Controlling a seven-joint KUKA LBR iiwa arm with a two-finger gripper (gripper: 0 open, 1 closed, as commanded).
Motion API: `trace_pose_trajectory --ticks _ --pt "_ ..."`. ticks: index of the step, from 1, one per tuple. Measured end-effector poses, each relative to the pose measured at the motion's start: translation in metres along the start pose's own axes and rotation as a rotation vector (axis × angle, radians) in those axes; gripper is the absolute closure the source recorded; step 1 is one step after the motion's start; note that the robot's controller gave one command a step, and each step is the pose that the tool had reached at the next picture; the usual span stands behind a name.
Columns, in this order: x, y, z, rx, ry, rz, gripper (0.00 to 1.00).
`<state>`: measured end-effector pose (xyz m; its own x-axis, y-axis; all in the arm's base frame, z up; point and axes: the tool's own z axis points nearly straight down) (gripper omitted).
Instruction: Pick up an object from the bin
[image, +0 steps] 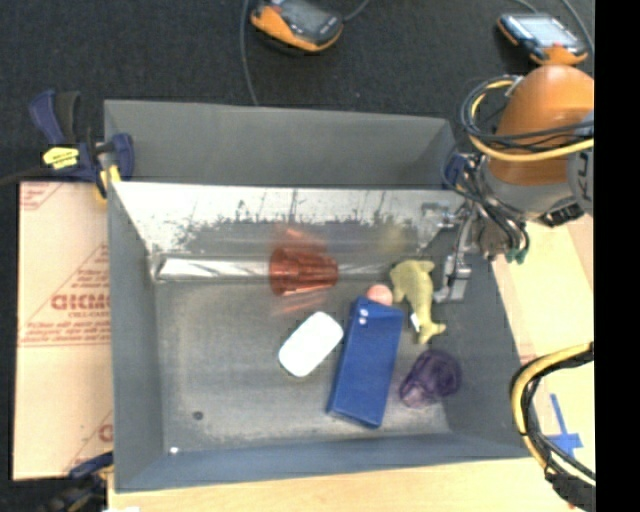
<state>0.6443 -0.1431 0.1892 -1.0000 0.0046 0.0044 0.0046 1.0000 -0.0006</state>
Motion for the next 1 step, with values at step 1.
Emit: trace_pose_trajectory --ticks 1 --pt "-0.0018 0.0007 -0.0056 0.001 -0.009 -0.003 0.0"
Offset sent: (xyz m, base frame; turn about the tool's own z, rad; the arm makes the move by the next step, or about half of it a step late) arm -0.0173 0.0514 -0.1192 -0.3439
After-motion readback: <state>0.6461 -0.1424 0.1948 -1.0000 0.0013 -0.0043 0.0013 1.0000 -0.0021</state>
